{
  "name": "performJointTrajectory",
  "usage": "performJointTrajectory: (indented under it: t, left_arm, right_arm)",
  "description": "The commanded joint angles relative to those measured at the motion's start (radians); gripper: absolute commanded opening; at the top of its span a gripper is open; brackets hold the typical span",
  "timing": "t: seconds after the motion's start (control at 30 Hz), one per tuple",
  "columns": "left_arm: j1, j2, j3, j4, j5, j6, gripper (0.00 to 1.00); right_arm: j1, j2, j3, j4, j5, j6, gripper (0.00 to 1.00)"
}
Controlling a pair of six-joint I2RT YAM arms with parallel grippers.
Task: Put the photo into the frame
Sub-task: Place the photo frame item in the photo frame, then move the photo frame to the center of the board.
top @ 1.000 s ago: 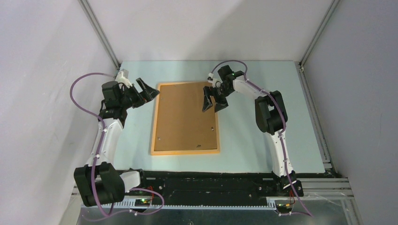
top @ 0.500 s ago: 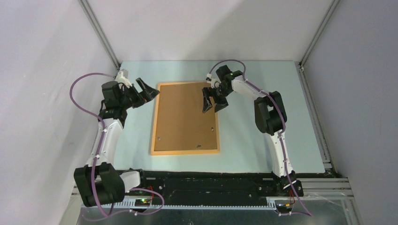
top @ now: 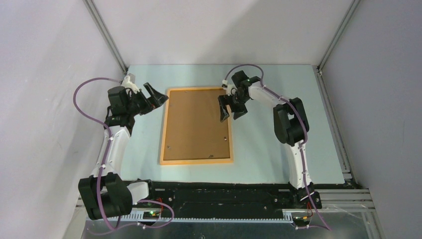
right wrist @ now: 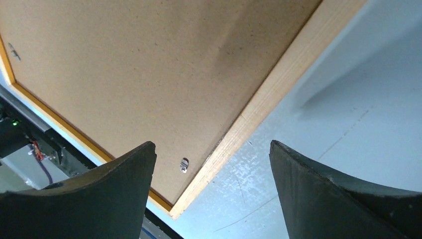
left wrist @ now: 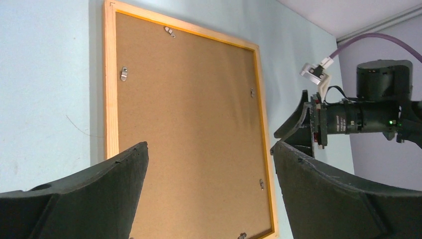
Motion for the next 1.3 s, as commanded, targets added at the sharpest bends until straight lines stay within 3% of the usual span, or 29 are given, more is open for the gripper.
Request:
performJointTrajectory:
  t: [0.0,0.3,0.67,0.97,1.27]
  left_arm:
    - [0.011,0.004,0.032,-0.009,-0.044,0.028,1.00]
    - [0.010,0.142,0.078,-0.063,-0.085,0.112,1.00]
    - [0.011,0.341,0.108,-0.121,-0.127,0.209,0.97]
    - [0.010,0.406,0.114,-0.133,-0.135,0.228,0.95]
    - [0.009,0.424,0.112,-0.139,-0.123,0.230,0.94]
  right_arm:
    - [-0.001,-0.106,-0.048,0.077,0.074,-0.034,0.88]
    - [-0.003,-0.159,-0.169,0.208,0.106,-0.046,0.83]
    - [-0.003,-0.063,-0.121,0.223,0.127,-0.037,0.62]
    - [-0.002,0.014,-0.059,0.211,0.130,-0.005,0.53]
    - [-0.001,0.018,-0.095,0.216,0.171,0.030,0.24]
